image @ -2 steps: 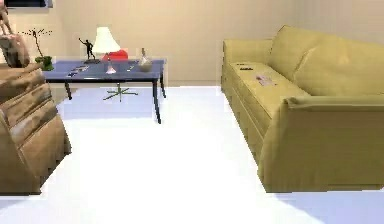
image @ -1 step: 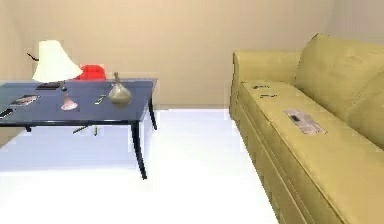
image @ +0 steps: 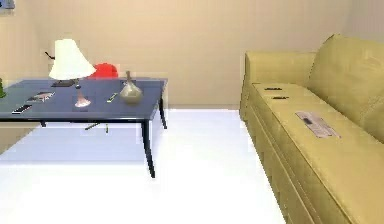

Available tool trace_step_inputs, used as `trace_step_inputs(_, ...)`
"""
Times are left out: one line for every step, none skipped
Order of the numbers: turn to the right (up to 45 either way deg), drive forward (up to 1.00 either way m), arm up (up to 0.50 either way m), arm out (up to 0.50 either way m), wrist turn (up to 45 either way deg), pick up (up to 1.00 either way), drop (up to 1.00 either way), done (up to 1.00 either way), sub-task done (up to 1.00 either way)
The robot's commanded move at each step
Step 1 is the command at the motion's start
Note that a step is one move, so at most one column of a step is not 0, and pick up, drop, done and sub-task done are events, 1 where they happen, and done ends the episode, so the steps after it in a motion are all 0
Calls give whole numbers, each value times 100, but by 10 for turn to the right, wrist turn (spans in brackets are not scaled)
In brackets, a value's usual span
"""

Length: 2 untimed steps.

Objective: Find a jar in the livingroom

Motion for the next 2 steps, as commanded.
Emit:
trace_step_inputs(0, 85, 0, 0, 0, 0, 0, 0, 0)
trace_step_inputs(-330, 0, 0, 0, 0, 0, 0, 0, 0)
